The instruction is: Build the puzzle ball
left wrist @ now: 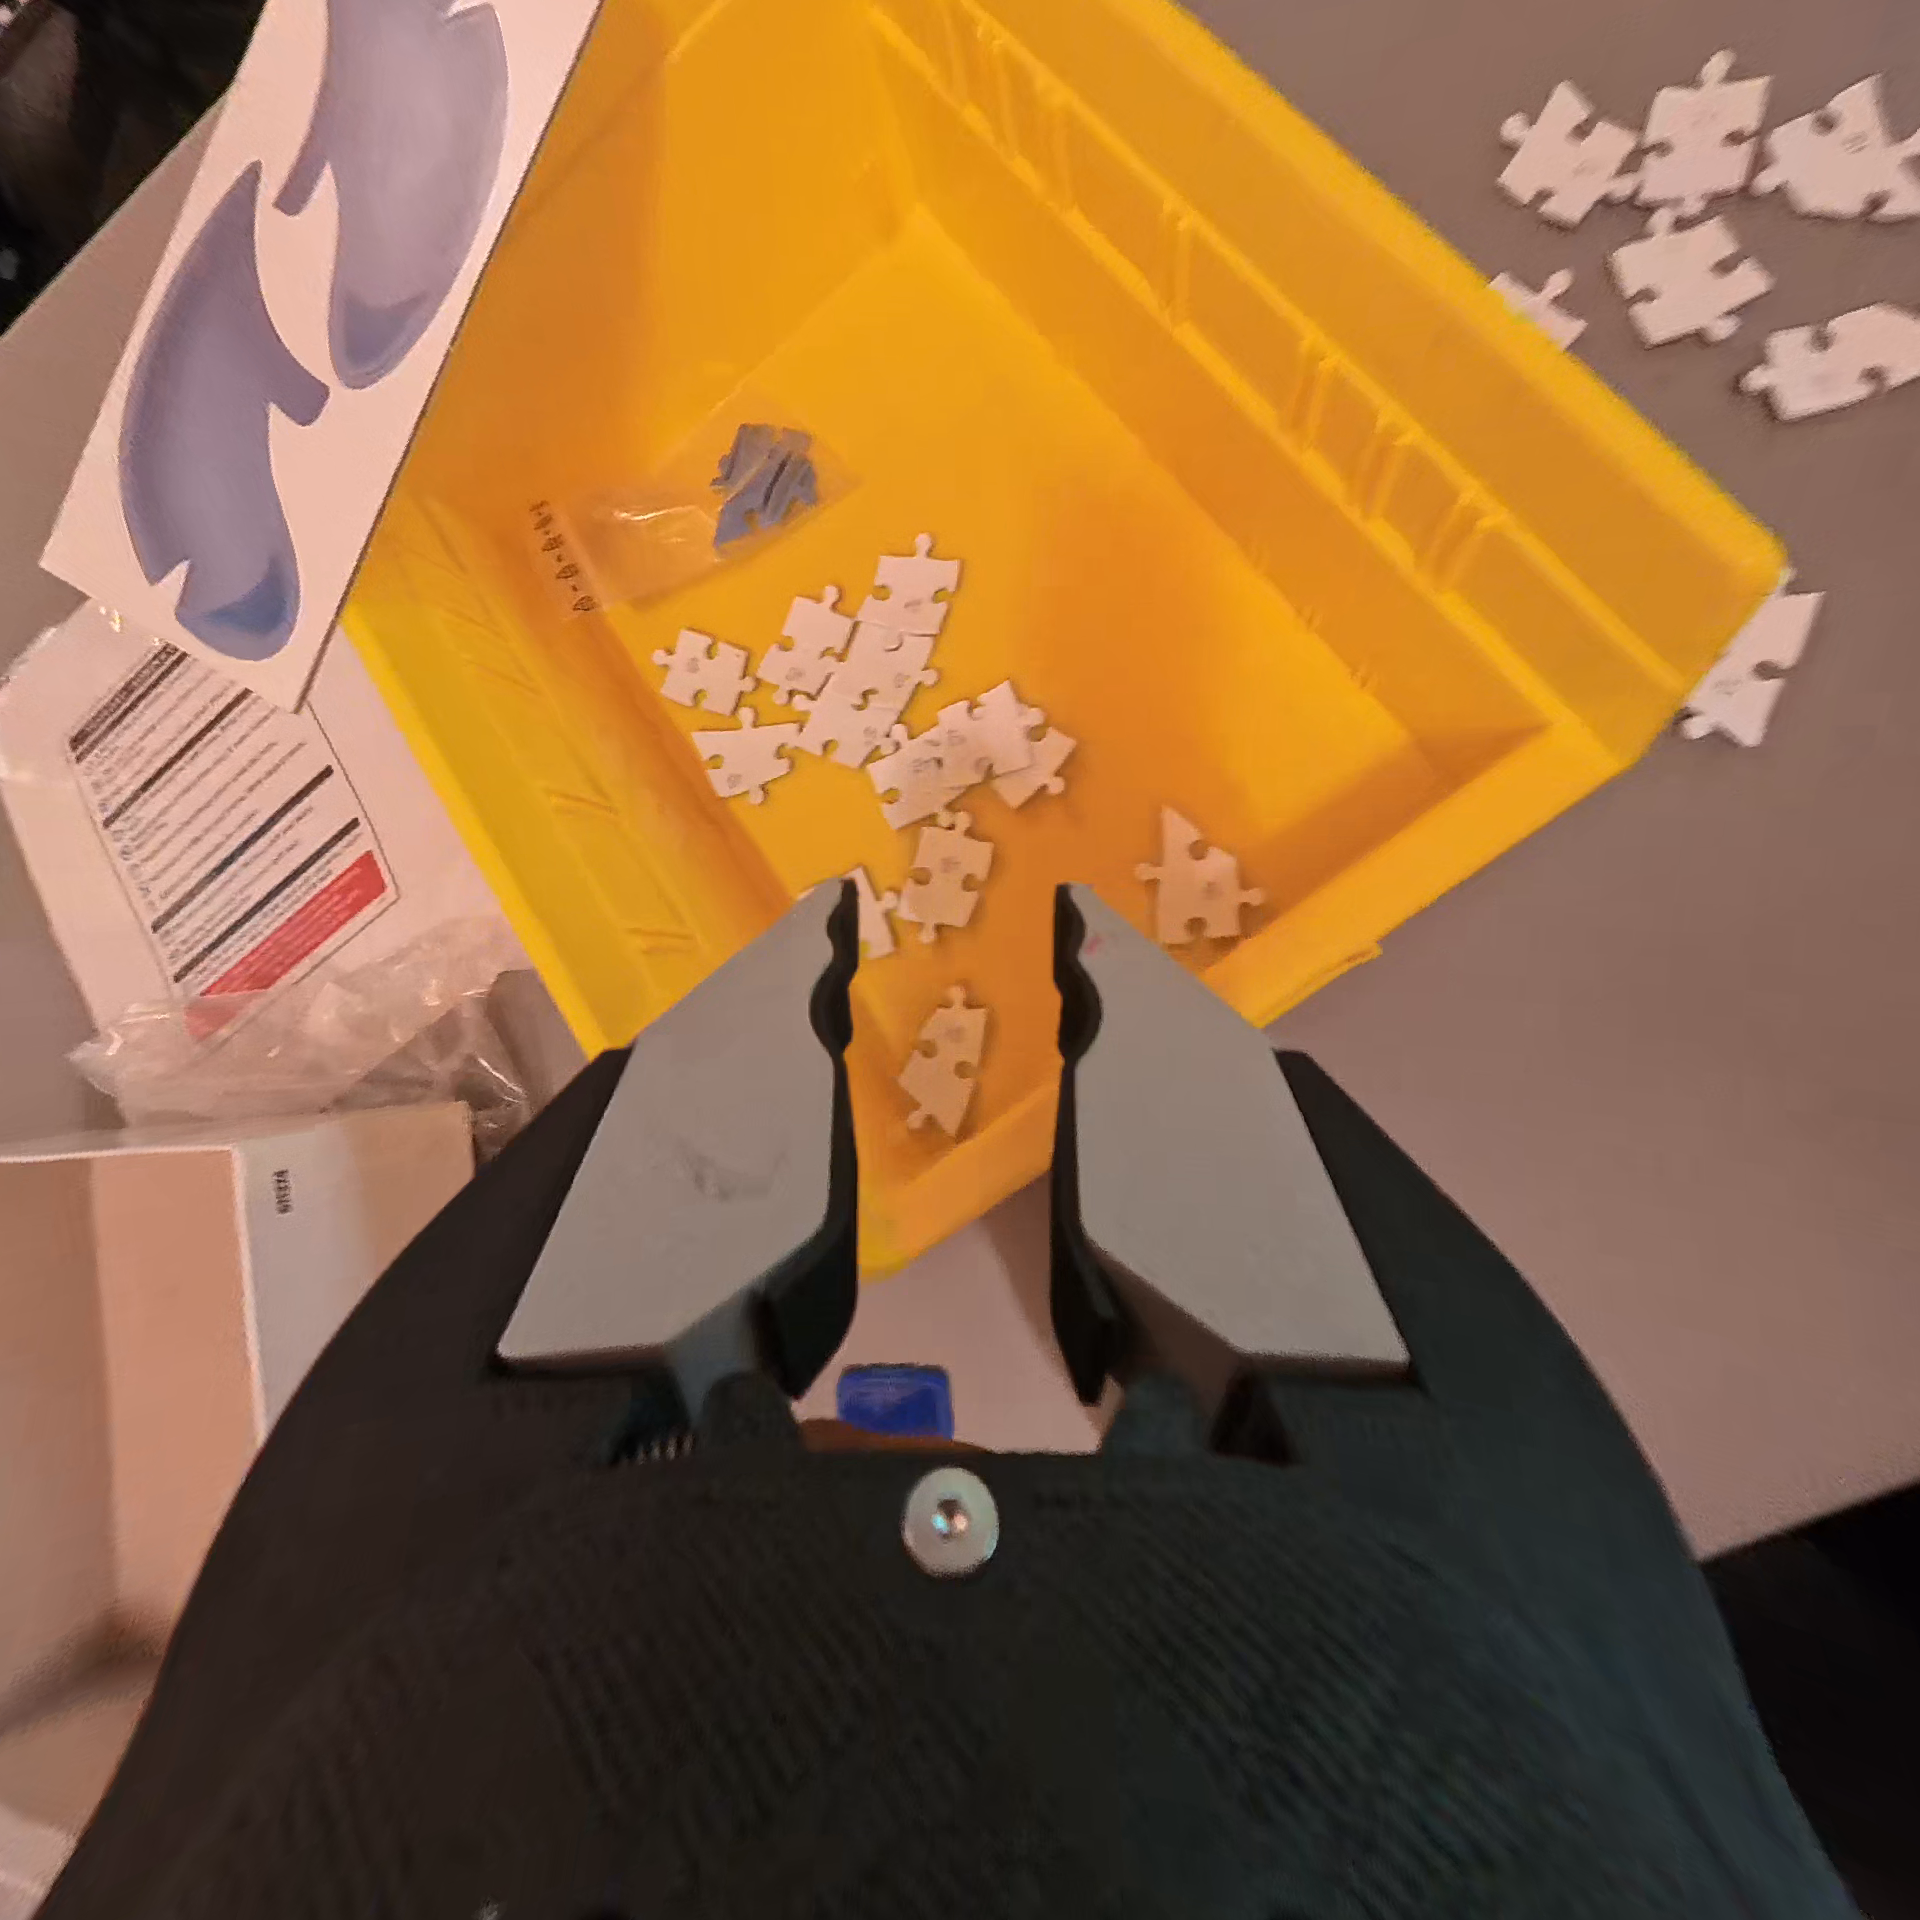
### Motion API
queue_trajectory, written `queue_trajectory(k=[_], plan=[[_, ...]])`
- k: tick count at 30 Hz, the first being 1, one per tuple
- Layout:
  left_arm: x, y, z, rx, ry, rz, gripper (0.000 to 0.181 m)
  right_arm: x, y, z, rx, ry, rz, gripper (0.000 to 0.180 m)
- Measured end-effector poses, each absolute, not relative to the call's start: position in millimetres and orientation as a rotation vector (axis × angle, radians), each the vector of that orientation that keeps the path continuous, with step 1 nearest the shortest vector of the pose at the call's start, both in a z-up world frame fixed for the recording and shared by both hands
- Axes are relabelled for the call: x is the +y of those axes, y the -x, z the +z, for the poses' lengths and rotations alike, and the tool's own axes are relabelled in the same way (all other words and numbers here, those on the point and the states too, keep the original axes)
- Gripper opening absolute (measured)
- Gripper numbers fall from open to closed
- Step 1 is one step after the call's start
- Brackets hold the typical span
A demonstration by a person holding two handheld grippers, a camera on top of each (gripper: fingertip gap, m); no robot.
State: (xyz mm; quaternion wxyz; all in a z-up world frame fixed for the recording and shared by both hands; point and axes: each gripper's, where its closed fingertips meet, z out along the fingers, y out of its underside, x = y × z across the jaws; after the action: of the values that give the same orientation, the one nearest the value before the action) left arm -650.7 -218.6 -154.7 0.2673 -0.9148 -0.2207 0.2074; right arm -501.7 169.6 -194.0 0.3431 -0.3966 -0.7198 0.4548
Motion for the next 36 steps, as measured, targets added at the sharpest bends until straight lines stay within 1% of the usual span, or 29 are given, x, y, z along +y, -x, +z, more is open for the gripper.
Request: queue_trajectory(k=[3,6,11,15,22,25,26,27,28,35,36], plan=[[-220,664,-166,-0.502,2.577,0.547,0.035,170,503,-193,-1.866,1.044,1.206,0.055],[-210,677,-176,-0.36,2.704,0.423,0.036,168,504,-189,-1.861,1.023,1.252,0.053],[-196,701,-202,-0.131,2.922,0.352,0.039,169,508,-185,-1.835,0.984,1.252,0.05],[-196,712,-218,-0.058,3.004,0.344,0.04,171,510,-186,-1.834,0.997,1.24,0.051],[-187,704,-235,0.185,3.075,0.252,0.043,173,507,-179,-1.794,0.991,1.277,0.051],[-183,704,-249,0.246,3.097,0.183,0.04,175,508,-179,-1.792,1.013,1.298,0.051],[-177,699,-250,0.233,3.07,0.101,0.029,175,508,-179,-1.791,1.021,1.303,0.051],[-173,697,-250,0.212,3.046,0.067,0.029,176,509,-179,-1.788,1.029,1.306,0.051],[-171,694,-250,0.209,3.039,0.035,0.022,177,509,-179,-1.785,1.035,1.31,0.051],[-168,689,-248,0.282,3.032,0.153,0.017,174,510,-180,-1.807,1.02,1.327,0.049],[-166,689,-245,0.275,3.022,0.164,0.011,174,510,-180,-1.808,1.023,1.326,0.05]])
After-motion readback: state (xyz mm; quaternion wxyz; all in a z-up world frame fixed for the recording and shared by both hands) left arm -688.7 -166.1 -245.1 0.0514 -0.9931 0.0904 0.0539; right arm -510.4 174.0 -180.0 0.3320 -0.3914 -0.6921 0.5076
